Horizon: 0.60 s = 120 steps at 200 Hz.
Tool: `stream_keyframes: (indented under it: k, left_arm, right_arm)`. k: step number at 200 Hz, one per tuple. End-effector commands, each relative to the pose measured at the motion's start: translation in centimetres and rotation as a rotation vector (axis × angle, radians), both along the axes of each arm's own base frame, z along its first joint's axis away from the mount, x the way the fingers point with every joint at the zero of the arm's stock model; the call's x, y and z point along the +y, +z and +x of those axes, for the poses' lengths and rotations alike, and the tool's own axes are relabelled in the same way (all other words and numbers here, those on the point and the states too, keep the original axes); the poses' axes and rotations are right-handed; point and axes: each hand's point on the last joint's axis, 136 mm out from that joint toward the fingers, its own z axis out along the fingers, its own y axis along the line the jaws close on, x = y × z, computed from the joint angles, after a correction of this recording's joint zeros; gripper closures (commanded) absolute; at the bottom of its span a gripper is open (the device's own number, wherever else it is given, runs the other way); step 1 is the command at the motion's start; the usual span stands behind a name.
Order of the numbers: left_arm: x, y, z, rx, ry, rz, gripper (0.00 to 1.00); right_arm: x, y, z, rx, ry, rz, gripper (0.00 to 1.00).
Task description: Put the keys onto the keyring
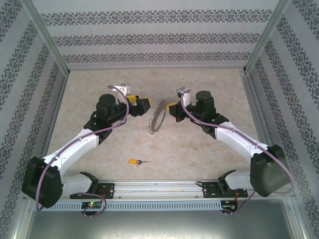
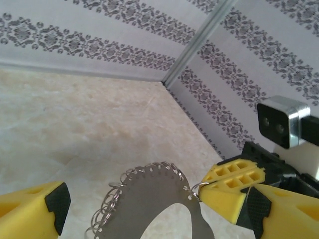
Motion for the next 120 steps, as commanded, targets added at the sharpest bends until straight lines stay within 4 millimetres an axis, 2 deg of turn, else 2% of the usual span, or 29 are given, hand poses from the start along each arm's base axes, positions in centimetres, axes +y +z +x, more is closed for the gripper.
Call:
stream_keyframes:
  k: [1, 40, 57, 88, 120]
  left_arm:
    - [-1.0, 0.5, -1.2, 0.006, -0.099, 0.005, 0.14]
    - [-2.4, 1.2, -2.4, 0.011, -0.213, -0.052, 0.26]
    - [-3.0, 1.7, -3.1, 0.006, -0.261, -0.088, 0.31]
    - [-3.8, 1.7, -4.0, 0.021, -0.314, -0.116, 0.38]
    - [-3.4, 1.1, -3.7, 0.025, -0.268, -0.101, 0.35]
  right_arm:
    - [1.2, 3.8, -2.6, -0.070, 0.151, 0.121, 1.00]
    - [1.3, 5.8, -4.8, -0.083, 0.247, 0.177, 1.00]
    - [1.3, 5.9, -5.1, -0.079, 0.257, 0.190, 1.00]
    - [1.3, 5.2, -4.9, -0.061, 0.244, 0.193, 1.00]
    - [1.2, 2.7, -3.1, -0.033, 0.159, 0.143, 1.00]
